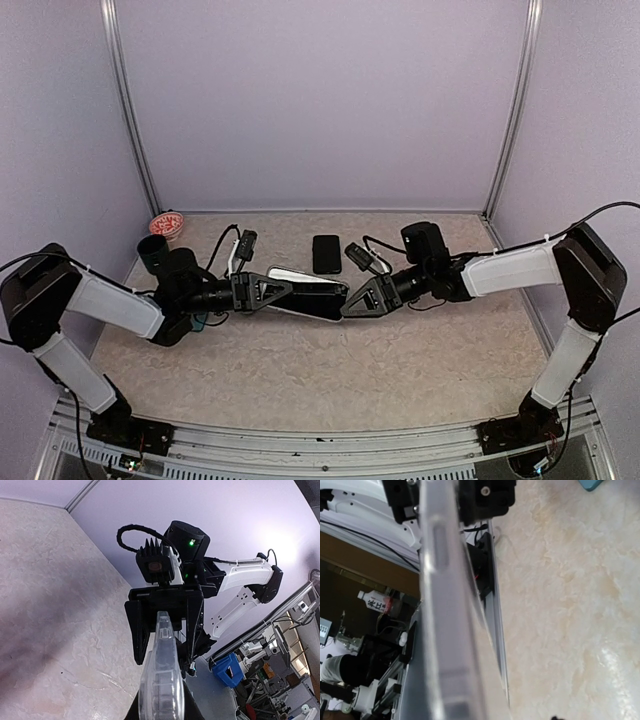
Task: Put the phone into the phone case
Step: Press the bottom corners of the phone case, then pass from the left arm to the right, then pass from the right arm to the left
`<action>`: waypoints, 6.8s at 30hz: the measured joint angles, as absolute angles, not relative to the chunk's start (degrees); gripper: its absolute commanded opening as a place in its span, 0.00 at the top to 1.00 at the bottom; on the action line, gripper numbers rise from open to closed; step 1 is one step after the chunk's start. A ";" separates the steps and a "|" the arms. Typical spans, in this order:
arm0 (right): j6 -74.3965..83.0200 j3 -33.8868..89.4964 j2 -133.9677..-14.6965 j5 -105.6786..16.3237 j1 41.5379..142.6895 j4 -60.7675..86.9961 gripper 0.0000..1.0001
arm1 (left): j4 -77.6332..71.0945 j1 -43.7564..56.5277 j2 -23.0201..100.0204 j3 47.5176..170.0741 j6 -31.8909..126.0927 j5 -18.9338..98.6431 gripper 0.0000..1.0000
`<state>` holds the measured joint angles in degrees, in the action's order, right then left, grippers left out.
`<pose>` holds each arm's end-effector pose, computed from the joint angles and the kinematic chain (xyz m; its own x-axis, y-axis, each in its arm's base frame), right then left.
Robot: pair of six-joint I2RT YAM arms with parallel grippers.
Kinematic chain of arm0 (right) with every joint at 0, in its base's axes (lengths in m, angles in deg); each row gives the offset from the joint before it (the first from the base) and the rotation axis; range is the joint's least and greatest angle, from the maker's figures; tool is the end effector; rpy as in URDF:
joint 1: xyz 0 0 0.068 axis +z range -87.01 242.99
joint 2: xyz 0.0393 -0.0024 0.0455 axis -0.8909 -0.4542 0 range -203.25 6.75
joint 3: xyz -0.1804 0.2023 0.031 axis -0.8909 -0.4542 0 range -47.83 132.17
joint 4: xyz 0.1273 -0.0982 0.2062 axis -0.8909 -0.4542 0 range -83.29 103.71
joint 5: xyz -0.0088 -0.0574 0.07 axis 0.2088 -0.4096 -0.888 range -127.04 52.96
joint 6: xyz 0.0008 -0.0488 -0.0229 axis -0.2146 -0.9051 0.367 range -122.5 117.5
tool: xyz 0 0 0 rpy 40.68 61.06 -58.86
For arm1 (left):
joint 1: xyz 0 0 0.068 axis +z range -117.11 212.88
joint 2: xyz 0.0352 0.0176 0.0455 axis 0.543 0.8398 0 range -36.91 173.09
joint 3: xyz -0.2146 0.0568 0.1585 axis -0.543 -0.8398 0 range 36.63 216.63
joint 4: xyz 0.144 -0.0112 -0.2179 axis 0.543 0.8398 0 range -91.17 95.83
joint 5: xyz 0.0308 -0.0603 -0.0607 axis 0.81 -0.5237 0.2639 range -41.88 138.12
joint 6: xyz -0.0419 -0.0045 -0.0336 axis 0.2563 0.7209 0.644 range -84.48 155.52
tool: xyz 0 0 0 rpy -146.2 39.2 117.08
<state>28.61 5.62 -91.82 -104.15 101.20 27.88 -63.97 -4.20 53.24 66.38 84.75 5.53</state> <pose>0.2548 0.2423 0.1980 -0.7910 -0.3671 -0.4895 -0.5288 0.0076 0.8487 0.2200 -0.1966 0.1984 -0.7228 -0.1527 -0.6740 0.6676 0.0982 -0.7381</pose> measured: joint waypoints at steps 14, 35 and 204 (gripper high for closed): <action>39.84 3.74 -94.90 -104.00 103.28 41.76 0.56 | -66.92 -4.22 53.24 64.24 85.23 7.39 1.00; 39.63 3.92 -95.73 -102.16 103.67 42.64 0.86 | -67.64 -4.33 53.11 63.52 85.87 9.16 0.98; 29.57 4.40 -87.73 -82.18 100.66 32.36 0.37 | -27.06 4.09 59.01 93.07 76.19 4.61 1.00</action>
<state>29.57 4.40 -87.73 -82.18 100.66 32.36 -27.06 4.09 59.01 93.07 76.19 4.61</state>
